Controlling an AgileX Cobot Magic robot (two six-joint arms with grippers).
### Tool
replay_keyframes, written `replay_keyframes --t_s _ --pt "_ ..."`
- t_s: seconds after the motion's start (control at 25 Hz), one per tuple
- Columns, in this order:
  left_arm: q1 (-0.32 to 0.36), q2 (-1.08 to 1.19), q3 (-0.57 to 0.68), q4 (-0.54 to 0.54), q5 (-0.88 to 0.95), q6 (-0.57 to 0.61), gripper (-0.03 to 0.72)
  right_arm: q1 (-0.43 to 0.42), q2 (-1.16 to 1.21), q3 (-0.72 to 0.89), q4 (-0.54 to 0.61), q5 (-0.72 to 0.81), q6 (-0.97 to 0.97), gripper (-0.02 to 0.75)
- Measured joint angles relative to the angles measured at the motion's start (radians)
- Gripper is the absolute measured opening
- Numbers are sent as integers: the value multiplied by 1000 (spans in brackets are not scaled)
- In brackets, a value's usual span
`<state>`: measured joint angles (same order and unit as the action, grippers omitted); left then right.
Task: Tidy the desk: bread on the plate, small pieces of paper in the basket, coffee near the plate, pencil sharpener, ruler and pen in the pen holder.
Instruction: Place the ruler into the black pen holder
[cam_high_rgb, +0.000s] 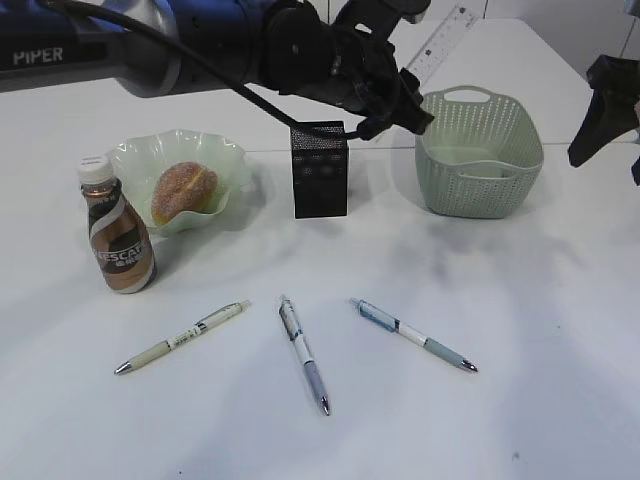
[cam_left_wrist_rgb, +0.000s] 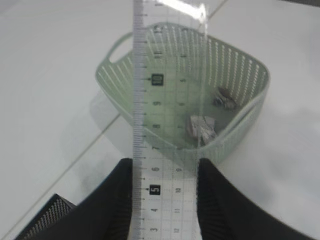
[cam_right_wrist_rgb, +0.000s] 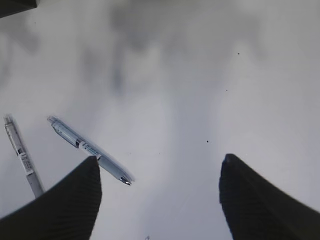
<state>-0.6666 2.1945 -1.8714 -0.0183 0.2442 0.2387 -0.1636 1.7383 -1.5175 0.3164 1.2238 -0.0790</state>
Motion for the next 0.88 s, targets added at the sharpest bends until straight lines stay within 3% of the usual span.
replay_keyframes --t_s 0.36,0.88 --pt "50 0 0 -62 -191 0 270 0 0 0 0 0 -15 572" --pt "122 41 0 -171 -297 -2 271 0 0 0 -2 0 -40 572"
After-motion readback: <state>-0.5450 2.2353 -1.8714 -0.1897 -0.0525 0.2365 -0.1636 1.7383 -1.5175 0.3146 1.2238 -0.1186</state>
